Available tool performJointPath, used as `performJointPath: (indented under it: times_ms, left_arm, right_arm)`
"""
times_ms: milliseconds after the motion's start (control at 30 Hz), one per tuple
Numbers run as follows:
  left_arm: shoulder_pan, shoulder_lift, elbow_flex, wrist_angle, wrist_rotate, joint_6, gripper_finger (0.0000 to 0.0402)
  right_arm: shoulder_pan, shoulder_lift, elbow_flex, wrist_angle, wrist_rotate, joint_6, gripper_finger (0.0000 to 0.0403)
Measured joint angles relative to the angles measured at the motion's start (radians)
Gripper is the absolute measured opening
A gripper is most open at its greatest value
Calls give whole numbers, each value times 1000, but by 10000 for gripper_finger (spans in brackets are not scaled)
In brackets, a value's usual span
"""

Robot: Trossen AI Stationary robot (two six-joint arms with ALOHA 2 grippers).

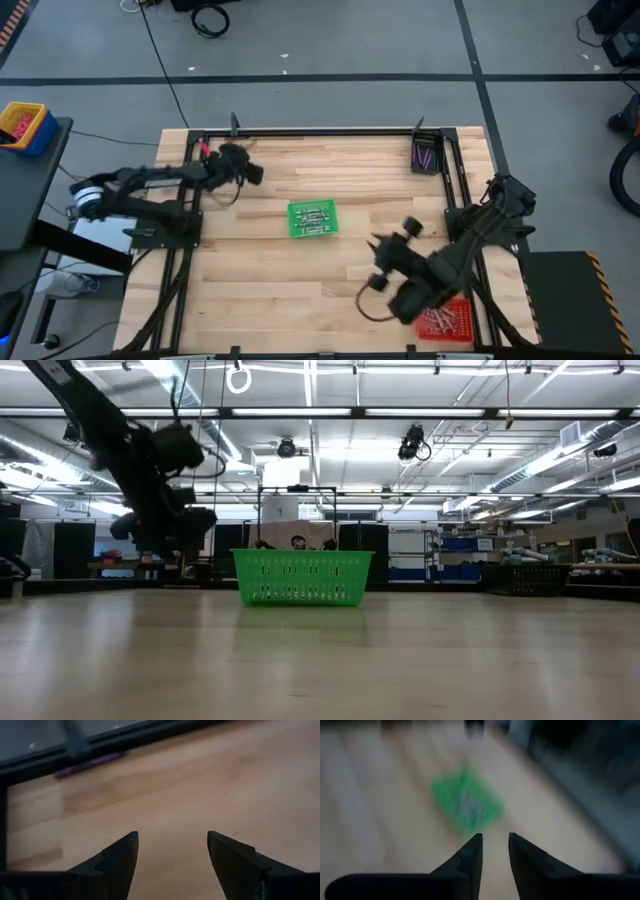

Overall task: Sort crayons
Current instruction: Put the violet crayon into the black basket

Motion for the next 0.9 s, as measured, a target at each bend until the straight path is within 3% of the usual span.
performJointPath:
  times_ms: [100, 167, 367, 467, 700, 900]
  left_arm:
    - [152, 104, 7, 118, 65, 23, 251]
    - [220, 168, 40, 141, 80, 24, 251]
    - [311, 333, 251, 98, 79, 93, 246]
    - [359, 403, 340, 78, 78, 58, 243]
    - [402, 526, 422, 12, 101, 18, 241]
    - [406, 599, 434, 24, 83, -86, 214]
  right_arm:
    - [-73, 0, 9, 111, 197, -213, 98]
    - [-129, 0, 9, 203, 228, -350, 98]
    - [-299, 1, -15, 521, 144, -655, 98]
    - [-344, 1, -44, 650, 117, -744, 98]
    - [-375, 3, -111, 777, 91, -798, 98]
    - [-394, 3, -116, 829, 89, -828, 98]
